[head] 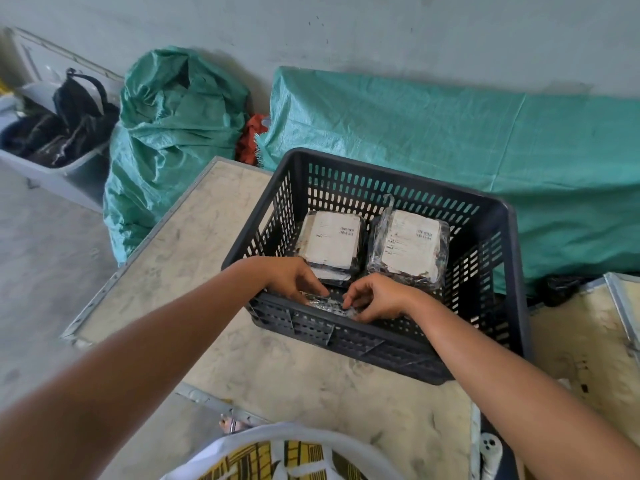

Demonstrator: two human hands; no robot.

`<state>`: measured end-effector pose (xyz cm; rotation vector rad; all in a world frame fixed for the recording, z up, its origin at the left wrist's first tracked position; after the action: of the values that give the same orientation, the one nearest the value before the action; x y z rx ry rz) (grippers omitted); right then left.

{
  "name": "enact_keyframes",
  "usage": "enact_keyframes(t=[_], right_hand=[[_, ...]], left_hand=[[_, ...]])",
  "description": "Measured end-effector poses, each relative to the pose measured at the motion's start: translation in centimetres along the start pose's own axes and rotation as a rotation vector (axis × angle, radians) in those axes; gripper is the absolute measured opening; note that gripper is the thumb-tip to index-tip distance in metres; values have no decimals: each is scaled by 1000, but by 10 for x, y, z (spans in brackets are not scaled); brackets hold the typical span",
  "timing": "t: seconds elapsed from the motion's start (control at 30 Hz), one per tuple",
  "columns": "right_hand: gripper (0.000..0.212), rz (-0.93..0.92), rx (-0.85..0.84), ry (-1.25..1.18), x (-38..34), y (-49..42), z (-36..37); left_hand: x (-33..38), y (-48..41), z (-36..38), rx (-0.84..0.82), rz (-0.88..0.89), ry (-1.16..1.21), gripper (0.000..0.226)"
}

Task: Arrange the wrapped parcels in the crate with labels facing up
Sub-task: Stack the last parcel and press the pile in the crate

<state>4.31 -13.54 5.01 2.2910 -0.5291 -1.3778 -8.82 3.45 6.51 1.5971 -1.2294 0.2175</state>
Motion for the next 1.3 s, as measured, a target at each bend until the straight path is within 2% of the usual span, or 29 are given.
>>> enact_keyframes(t=[0.23, 0.4, 0.5, 0.6, 0.7, 0.83, 0.97, 1.03, 1.1, 1.2, 1.3], right_hand=[[29, 14, 205, -126, 8, 8, -14], [34, -36, 222, 56, -3, 5, -15], [31, -125, 310, 76, -11, 10, -19], [35, -187, 460, -11, -13, 18, -31], [34, -250, 651, -101, -16, 27, -48], [35, -358, 851, -300, -31, 35, -65], [32, -373, 950, -547, -38, 28, -76], [40, -348, 1007, -647, -39, 26, -74], [59, -329, 982, -627, -37, 23, -69], [88, -293, 848, -421, -32, 22, -59], [117, -241, 706, -117, -30, 18, -47]], left_hand=[[10, -5, -6, 118, -50, -290, 92], [14, -9, -9, 182, -32, -289, 85], [9, -7, -14, 223, -51, -224, 85], [7, -1, -24, 352, -57, -49, 85], [14, 8, -31, 469, 45, 111, 98], [34, 12, -32, 560, 232, 18, 112], [32, 15, -36, 684, 302, 46, 96], [26, 15, -39, 709, 259, 139, 84], [20, 13, -44, 714, 221, 246, 72], [15, 8, -50, 732, 225, 386, 60], [15, 5, -60, 777, 232, 485, 55]])
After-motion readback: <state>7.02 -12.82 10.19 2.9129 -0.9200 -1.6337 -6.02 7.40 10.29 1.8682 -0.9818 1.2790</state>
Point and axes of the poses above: each hand's wrist, its own y-axis away from the middle knuckle, its own z-axis out of the palm, x = y × z, the point moved 4 cm from there along -y, towards the middle knuckle, and after that the axes turned 1 degree about y, right-handed, at the moved point
